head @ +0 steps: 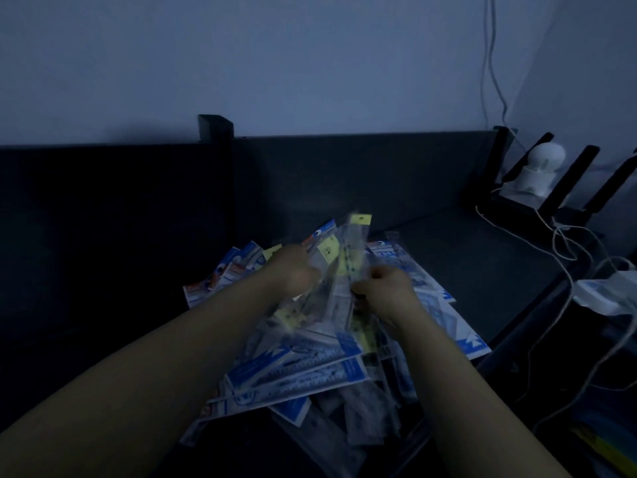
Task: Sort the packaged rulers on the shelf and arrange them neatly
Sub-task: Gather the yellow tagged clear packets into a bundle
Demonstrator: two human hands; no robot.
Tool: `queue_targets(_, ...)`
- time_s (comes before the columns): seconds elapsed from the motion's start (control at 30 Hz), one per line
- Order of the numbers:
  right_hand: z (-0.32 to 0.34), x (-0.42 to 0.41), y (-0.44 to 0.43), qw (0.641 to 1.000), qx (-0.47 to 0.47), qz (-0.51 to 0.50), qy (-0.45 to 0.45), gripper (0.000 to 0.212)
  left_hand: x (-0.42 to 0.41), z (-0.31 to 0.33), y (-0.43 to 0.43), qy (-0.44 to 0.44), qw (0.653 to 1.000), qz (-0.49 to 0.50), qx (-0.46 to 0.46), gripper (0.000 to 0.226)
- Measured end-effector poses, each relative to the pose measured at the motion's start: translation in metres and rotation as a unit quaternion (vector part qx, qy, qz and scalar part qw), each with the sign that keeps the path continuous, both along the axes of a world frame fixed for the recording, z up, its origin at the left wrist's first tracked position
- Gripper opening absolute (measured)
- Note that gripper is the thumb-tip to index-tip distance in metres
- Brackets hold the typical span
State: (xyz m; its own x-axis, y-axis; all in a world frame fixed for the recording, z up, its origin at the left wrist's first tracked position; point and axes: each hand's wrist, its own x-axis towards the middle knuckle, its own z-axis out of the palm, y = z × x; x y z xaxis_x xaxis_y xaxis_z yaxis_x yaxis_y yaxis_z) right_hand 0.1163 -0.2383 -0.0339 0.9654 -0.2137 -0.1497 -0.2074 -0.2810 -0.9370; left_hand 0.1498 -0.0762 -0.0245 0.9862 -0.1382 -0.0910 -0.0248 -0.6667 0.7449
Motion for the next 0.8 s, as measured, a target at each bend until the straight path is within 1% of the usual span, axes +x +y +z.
queue_targets(0.1,0.006,-0.004,0.016,0.998,0.038,0.034,-0.028,0.015,-0.016,0.004,0.012,0.013,0.995,0.042,-0.094,0.024)
queue_targets(0.17,0.011,-0.007,0.027,0.995,0.070,0.055,-0.039,0.016,-0.030,0.008,0.023,0.015,0.988,0.069,-0.136,0.036)
queue_targets(0.2,0.015,-0.010,0.033,0.994,0.081,0.067,-0.043,0.014,-0.038,0.010,0.029,0.017,0.985,0.078,-0.150,0.036)
queue_targets(0.33,0.025,-0.027,0.057,0.984,0.106,0.138,-0.035,0.006,-0.073,0.014,0.055,0.019,0.976,0.104,-0.193,0.021)
queue_targets(0.4,0.028,-0.035,0.071,0.977,0.115,0.174,-0.035,0.013,-0.092,0.016,0.069,0.013,0.969,0.125,-0.215,0.012)
queue_targets(0.47,0.029,-0.045,0.085,0.971,0.106,0.210,-0.038,0.016,-0.109,0.016,0.083,0.009,0.964,0.147,-0.219,0.011)
queue_targets(0.57,0.030,-0.060,0.107,0.962,0.090,0.253,-0.047,0.011,-0.133,0.016,0.104,0.006,0.961,0.180,-0.211,0.019)
queue_targets(0.73,0.034,-0.091,0.146,0.950,0.058,0.303,-0.055,0.006,-0.180,0.023,0.137,-0.020,0.953,0.220,-0.205,0.012)
queue_targets(0.8,0.038,-0.107,0.166,0.946,0.048,0.315,-0.060,0.004,-0.202,0.024,0.153,-0.027,0.949,0.242,-0.203,0.014)
